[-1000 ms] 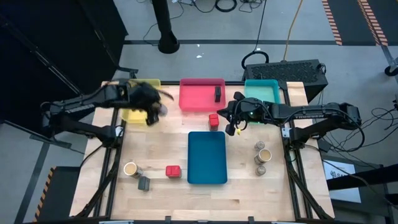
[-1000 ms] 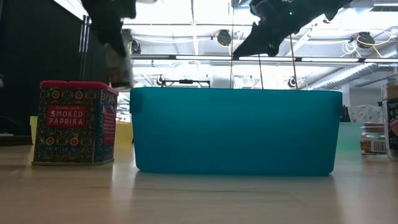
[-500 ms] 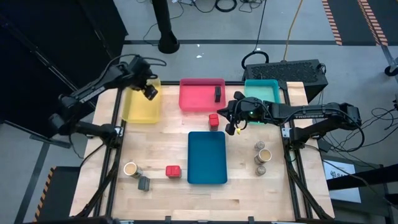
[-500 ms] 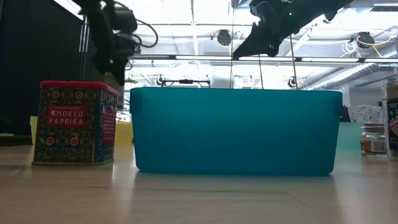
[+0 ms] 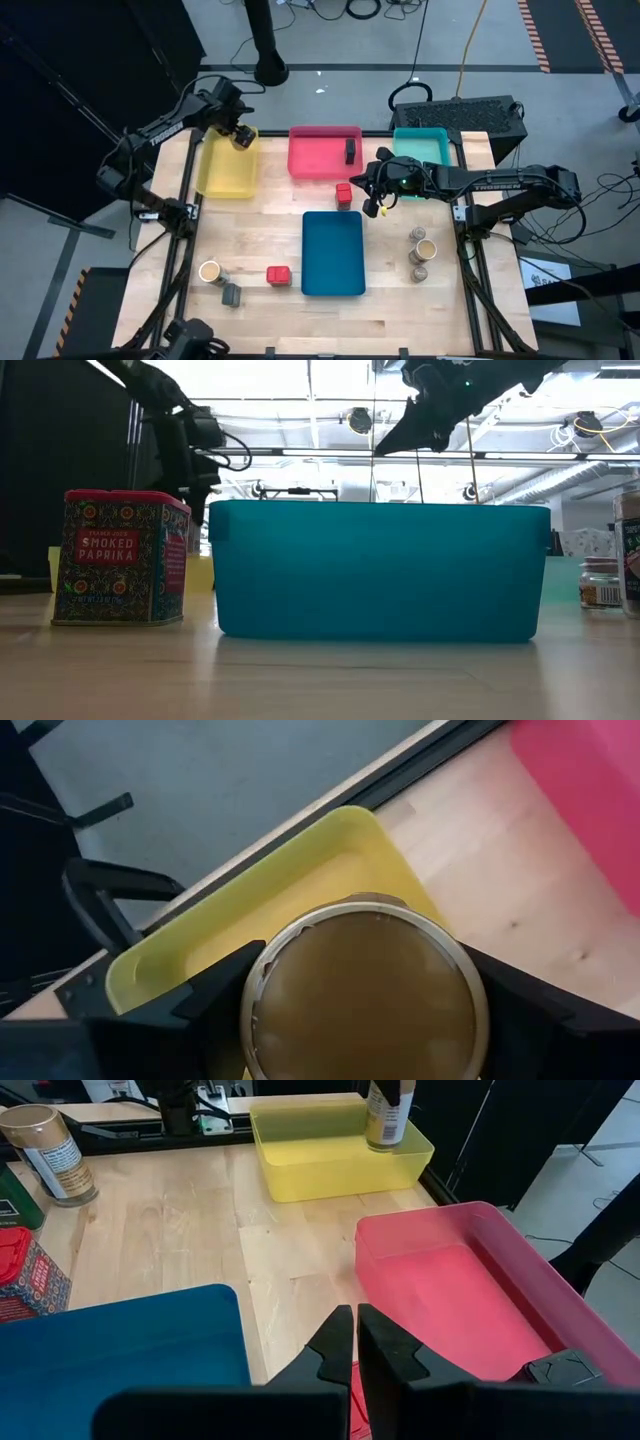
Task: Sort spices by type
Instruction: Put the top gold seasoning bottle into the yellow bin
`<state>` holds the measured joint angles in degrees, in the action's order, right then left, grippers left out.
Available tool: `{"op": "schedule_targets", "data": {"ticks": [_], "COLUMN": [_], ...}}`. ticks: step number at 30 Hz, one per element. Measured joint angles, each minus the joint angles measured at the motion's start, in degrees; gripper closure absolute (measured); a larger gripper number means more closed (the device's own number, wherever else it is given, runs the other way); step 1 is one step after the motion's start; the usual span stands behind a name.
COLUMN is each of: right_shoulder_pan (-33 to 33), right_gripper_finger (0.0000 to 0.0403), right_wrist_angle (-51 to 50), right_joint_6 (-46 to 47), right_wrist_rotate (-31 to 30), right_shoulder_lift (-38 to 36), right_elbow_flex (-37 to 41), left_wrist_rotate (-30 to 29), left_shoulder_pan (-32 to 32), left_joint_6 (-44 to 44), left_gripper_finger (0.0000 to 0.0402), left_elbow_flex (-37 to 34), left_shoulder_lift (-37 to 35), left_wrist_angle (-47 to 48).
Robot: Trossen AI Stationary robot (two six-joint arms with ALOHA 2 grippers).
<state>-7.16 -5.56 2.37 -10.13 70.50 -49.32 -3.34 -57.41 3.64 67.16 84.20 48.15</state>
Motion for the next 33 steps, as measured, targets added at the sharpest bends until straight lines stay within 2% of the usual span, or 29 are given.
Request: {"op": "schedule_targets", "data": {"ticks": [7, 18, 23, 33], "right_shoulder_pan": [0.0, 0.0, 0.0, 0.0], "right_gripper_finger": [0.0403, 0.0403, 0.0403, 0.0403], "right_wrist_angle": [0.0, 0.0, 0.0, -0.1], "right_joint_6": [0.0, 0.0, 0.0, -0.3], "right_wrist_rotate": [0.0, 0.0, 0.0, -0.1], "right_shoulder_lift": [0.0, 0.0, 0.0, 0.0], "right_elbow_flex": [0.0, 0.0, 0.0, 0.0], "left_wrist_rotate": [2.3, 2.3, 2.2, 2.0], "left_shoulder_pan": [0.0, 0.0, -0.2, -0.6], "left_joint_6": [0.3, 0.0, -0.3, -0.3], "left_gripper_finger": [0.0122, 0.0122, 0.0122, 0.0122], "left_elbow_flex": [0.0, -0.1, -3.4, -8.5], "left_shoulder_lift": [0.1, 0.1, 0.0, 0.1], "left_wrist_angle": [-2.4, -2.3, -2.6, -9.9]}}
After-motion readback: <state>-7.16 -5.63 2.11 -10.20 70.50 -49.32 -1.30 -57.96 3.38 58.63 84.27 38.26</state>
